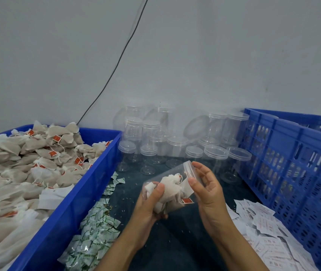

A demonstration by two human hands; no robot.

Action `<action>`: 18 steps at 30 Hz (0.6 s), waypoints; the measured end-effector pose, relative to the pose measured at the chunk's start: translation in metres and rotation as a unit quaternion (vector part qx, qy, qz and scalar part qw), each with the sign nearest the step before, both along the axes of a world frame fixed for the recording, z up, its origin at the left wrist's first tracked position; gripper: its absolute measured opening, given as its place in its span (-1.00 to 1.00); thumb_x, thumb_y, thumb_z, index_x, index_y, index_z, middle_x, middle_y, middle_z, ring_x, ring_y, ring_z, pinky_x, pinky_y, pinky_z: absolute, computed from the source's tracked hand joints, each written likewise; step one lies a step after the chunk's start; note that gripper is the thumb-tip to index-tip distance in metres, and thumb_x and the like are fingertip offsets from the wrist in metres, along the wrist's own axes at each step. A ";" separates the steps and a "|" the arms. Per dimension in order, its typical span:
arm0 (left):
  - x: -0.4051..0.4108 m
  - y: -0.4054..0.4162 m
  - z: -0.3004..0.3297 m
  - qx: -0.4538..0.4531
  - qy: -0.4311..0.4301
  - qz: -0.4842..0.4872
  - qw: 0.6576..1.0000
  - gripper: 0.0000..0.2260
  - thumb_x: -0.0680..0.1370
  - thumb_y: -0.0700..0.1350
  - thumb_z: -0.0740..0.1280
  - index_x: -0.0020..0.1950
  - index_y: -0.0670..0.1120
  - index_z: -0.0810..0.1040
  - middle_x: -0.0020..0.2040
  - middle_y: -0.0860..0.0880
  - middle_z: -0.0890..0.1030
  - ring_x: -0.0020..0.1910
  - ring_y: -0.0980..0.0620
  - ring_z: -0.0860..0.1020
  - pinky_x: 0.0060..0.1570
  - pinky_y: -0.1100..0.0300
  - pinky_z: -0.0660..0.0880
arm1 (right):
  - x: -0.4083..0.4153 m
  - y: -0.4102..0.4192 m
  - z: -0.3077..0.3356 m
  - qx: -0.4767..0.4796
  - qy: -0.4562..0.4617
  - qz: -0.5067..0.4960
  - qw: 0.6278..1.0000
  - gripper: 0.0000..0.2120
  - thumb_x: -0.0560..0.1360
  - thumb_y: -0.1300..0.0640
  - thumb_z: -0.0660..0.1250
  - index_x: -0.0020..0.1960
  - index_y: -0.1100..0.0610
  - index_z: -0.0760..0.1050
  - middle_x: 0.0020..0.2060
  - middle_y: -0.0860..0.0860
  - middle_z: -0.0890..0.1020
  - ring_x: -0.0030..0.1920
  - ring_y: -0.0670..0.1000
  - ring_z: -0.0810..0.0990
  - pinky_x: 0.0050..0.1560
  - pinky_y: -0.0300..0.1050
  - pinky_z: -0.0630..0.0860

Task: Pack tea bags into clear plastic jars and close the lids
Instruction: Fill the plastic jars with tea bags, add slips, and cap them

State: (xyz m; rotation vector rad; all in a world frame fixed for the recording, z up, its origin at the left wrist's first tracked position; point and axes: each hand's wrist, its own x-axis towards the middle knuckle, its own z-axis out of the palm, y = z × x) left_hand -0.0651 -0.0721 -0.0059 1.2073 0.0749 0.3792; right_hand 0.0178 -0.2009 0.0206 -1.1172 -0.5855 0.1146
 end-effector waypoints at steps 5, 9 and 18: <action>0.002 -0.006 -0.001 0.004 -0.009 0.047 0.999 -0.48 0.46 0.11 0.42 0.28 -0.16 0.39 0.10 -0.14 0.66 -0.06 -0.03 0.65 -0.26 0.19 0.54 | -0.001 -0.001 0.004 -0.004 0.010 -0.009 1.000 -0.56 0.28 0.13 0.48 0.15 0.04 0.55 0.04 0.02 0.67 0.00 0.01 0.66 -0.11 -0.14 0.60; 0.007 -0.011 -0.003 -0.037 -0.014 0.071 0.997 -0.53 0.41 0.04 0.34 0.25 -0.13 0.40 0.15 -0.18 0.63 0.02 -0.07 0.64 -0.16 0.14 0.61 | -0.005 0.003 0.004 0.009 0.050 -0.029 0.998 -0.31 0.20 0.04 0.56 0.28 0.03 0.42 0.13 0.13 0.61 0.07 0.07 0.65 -0.07 -0.10 0.59; 0.008 -0.009 0.014 -0.186 -0.036 -0.019 0.982 -0.45 0.49 0.16 0.22 0.35 -0.16 0.48 0.26 -0.31 0.54 0.31 -0.31 0.45 0.42 -0.18 0.26 | -0.016 0.022 0.024 -0.001 0.125 0.072 0.990 -0.25 0.19 0.09 0.55 0.34 0.10 0.38 0.11 0.07 0.67 0.11 0.09 0.65 0.05 -0.04 0.60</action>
